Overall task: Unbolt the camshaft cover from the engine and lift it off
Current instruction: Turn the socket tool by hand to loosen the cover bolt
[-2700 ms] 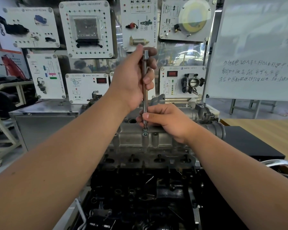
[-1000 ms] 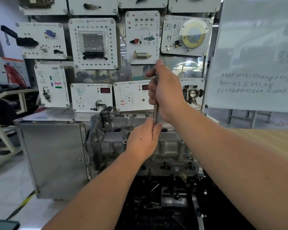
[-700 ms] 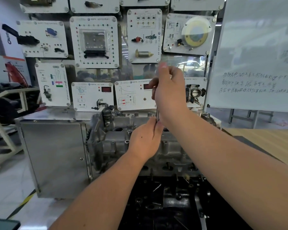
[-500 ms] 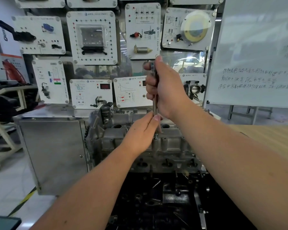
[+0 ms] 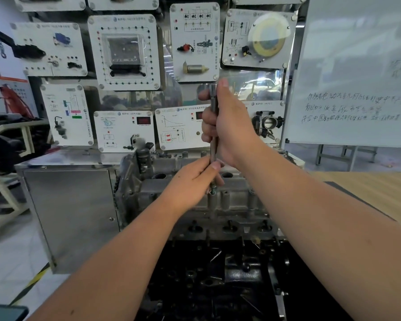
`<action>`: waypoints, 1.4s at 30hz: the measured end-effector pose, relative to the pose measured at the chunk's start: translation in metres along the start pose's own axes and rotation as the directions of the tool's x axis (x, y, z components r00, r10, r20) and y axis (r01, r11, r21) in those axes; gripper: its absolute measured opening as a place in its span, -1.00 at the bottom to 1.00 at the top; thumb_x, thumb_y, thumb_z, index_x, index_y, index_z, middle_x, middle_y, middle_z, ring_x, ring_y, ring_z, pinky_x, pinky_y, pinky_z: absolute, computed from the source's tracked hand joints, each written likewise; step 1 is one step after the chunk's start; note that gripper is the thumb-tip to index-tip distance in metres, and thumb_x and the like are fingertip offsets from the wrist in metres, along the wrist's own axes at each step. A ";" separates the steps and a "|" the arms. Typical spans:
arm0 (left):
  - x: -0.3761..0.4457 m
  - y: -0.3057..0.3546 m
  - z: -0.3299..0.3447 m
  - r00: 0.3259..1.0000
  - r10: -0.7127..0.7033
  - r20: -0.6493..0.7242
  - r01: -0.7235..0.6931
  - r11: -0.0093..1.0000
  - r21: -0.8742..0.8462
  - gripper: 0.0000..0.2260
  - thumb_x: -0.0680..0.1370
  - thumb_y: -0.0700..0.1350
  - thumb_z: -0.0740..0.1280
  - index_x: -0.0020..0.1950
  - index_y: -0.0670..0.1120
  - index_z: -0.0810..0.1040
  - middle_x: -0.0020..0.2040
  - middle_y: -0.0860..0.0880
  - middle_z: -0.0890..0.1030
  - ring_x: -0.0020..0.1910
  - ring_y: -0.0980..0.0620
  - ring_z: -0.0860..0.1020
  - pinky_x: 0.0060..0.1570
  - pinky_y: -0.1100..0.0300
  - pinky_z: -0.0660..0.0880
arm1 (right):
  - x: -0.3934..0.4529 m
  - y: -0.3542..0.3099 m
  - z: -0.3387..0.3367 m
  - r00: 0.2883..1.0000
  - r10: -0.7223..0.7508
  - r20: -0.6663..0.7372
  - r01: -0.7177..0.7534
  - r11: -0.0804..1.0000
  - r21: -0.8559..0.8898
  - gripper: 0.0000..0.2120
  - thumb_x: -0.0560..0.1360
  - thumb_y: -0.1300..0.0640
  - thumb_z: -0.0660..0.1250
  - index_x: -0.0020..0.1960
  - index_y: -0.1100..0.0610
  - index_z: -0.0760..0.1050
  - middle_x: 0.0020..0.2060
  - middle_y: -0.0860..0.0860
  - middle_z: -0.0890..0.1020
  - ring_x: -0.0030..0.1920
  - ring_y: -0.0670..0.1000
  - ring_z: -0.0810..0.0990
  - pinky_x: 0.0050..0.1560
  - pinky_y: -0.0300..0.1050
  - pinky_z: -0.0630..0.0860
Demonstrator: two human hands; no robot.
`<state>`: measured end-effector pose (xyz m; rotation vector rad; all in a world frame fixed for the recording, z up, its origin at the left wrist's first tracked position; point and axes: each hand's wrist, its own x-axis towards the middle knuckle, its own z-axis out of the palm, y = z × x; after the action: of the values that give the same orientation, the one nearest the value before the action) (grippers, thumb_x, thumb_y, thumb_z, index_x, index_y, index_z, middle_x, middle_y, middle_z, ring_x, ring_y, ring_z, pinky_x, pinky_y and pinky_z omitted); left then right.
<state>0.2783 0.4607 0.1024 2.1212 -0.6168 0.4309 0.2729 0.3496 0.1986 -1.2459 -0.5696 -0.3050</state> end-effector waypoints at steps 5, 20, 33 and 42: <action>-0.002 0.000 -0.003 0.998 0.061 -0.004 -0.060 0.994 0.088 -0.73 0.73 0.02 0.13 -0.07 0.11 0.56 -0.28 0.37 0.62 -0.34 0.28 0.56 -0.27 0.38 0.38 | -0.012 0.015 -0.003 0.986 -0.169 -0.007 0.157 0.928 -0.337 -0.75 0.70 -0.10 0.09 0.06 0.02 0.44 -0.42 -0.08 0.47 -0.43 -0.06 0.40 -0.40 -0.10 0.37; 0.012 0.016 -0.013 0.993 0.025 0.114 -0.051 0.970 0.237 -0.76 0.67 0.11 0.27 -0.01 -0.02 0.57 -0.18 0.00 0.68 -0.22 0.14 0.65 -0.11 0.15 0.60 | -0.022 -0.002 -0.027 0.960 -0.264 0.095 0.256 0.682 -0.685 -0.66 0.68 0.12 0.20 0.43 0.12 0.27 -0.11 -0.07 0.69 -0.26 -0.15 0.69 -0.15 -0.22 0.60; 0.019 0.005 -0.021 0.987 -0.039 0.159 0.026 0.996 0.081 -0.76 0.65 0.12 0.32 0.06 -0.05 0.58 -0.16 0.10 0.73 -0.26 0.10 0.70 0.01 -0.06 0.65 | -0.019 -0.015 -0.021 0.972 -0.142 0.188 0.236 0.593 -0.770 -0.73 0.62 0.22 0.21 0.31 0.12 0.41 -0.02 -0.02 0.67 -0.16 -0.11 0.71 -0.03 0.06 0.67; 0.014 0.004 -0.021 0.986 -0.060 0.155 0.049 0.996 0.075 -0.75 0.69 0.16 0.22 0.07 0.06 0.60 -0.12 0.10 0.72 -0.16 0.14 0.70 0.07 -0.02 0.63 | -0.019 -0.020 -0.012 0.961 -0.155 0.229 0.271 0.368 -0.890 -0.86 0.60 0.20 0.26 0.13 0.23 0.46 -0.12 0.15 0.66 -0.11 0.14 0.67 -0.06 0.13 0.61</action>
<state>0.2859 0.4721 0.1234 2.2495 -0.6389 0.2605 0.2503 0.3302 0.2013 -2.3124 -0.6790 -0.8750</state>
